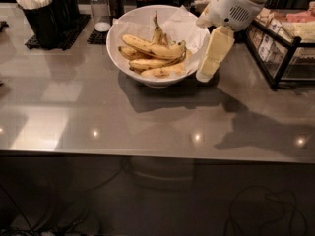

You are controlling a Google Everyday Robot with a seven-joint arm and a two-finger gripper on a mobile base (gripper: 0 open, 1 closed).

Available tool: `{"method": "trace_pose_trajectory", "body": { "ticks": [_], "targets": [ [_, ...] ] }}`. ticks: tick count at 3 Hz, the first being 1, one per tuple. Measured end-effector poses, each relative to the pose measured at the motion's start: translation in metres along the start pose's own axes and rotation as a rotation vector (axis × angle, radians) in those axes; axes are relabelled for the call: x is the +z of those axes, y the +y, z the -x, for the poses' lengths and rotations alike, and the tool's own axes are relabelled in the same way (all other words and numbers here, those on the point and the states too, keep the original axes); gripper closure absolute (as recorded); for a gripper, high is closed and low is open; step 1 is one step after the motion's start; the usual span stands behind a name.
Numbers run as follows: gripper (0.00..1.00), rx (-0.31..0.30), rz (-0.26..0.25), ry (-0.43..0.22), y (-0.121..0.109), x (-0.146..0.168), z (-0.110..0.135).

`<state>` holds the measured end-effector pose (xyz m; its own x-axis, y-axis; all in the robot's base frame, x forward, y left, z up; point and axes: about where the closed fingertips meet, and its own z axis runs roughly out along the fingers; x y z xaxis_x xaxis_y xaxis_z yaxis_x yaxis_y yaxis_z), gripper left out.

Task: Pick banana from white bowl

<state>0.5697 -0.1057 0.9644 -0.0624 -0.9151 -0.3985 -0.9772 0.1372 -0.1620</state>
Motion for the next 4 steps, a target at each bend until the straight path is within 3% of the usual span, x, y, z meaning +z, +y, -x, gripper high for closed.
{"method": "trace_pose_trajectory", "body": {
  "ticks": [1,2,4],
  "targets": [
    [0.00,-0.035,0.033,-0.025,-0.0228,0.0206,0.0304],
    [0.00,-0.039,0.022,-0.035,-0.0269,0.0214,0.0351],
    [0.36,-0.018,0.022,-0.046,-0.0314,0.0290,0.0319]
  ]
}}
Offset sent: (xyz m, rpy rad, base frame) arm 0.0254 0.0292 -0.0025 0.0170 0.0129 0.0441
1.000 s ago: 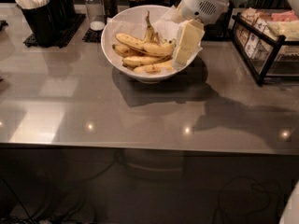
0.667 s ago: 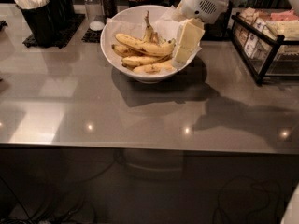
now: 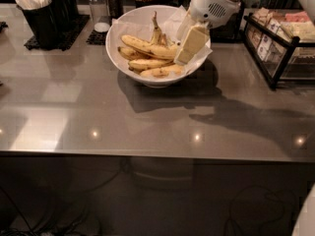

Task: Pick banana from white bowl

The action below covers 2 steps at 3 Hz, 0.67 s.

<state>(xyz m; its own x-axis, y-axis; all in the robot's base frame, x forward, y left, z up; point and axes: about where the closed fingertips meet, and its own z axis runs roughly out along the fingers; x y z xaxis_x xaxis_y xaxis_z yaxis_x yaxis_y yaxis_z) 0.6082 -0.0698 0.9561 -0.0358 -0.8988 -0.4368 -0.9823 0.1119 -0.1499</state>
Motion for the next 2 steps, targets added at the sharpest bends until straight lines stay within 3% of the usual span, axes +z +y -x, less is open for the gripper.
{"method": "trace_pose_trajectory", "body": {
  "ticks": [2],
  "targets": [
    [0.39,-0.022,0.018,-0.019,-0.035,0.031,0.022]
  ]
}}
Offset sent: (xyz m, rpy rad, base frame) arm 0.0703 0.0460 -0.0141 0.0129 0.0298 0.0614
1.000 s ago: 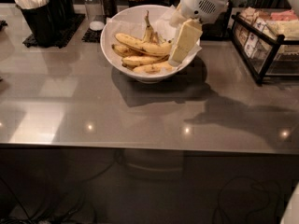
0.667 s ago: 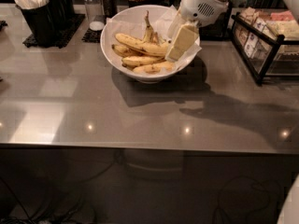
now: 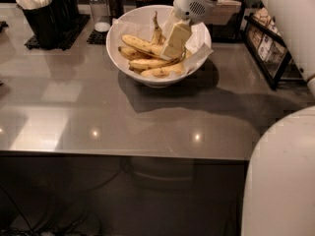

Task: Pick banana from white bowl

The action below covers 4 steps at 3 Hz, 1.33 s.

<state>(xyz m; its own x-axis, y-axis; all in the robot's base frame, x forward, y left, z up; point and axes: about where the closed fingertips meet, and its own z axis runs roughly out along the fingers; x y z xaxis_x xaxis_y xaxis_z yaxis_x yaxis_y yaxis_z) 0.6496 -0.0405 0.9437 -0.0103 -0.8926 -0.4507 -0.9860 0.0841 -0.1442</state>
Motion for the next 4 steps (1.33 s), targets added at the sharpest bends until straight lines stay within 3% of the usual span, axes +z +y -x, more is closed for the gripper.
{"method": "trace_pose_trajectory", "body": {
  "ticks": [2,3,4],
  "targets": [
    [0.42,0.032,0.050,-0.019,-0.030,0.038,0.006],
    [0.48,0.078,0.087,-0.037,-0.038,0.058,-0.003],
    [0.67,0.112,0.115,-0.070,-0.040,0.068,-0.009]
  ]
}}
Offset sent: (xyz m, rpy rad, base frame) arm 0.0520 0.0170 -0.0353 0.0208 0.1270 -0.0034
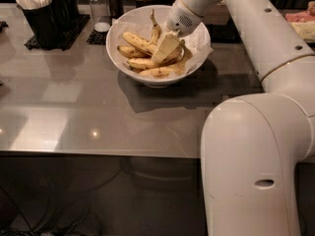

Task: Pick banana from white bowl

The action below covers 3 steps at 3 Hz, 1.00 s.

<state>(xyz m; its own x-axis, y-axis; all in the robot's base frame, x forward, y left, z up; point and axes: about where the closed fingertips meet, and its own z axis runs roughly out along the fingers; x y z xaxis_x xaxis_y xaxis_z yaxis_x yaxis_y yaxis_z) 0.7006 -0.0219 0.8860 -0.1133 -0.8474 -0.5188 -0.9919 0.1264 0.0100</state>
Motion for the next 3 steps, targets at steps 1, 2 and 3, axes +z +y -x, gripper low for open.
{"method": "trace_pose_trajectory", "body": {
  "ticks": [1,2,3],
  "targets": [
    [0.90,-0.013,0.004,-0.051,0.001,-0.005,0.005],
    [1.00,-0.068,-0.012,-0.114,0.011,-0.029,0.018],
    [1.00,-0.132,-0.030,-0.170,0.034,-0.067,0.023]
  ]
}}
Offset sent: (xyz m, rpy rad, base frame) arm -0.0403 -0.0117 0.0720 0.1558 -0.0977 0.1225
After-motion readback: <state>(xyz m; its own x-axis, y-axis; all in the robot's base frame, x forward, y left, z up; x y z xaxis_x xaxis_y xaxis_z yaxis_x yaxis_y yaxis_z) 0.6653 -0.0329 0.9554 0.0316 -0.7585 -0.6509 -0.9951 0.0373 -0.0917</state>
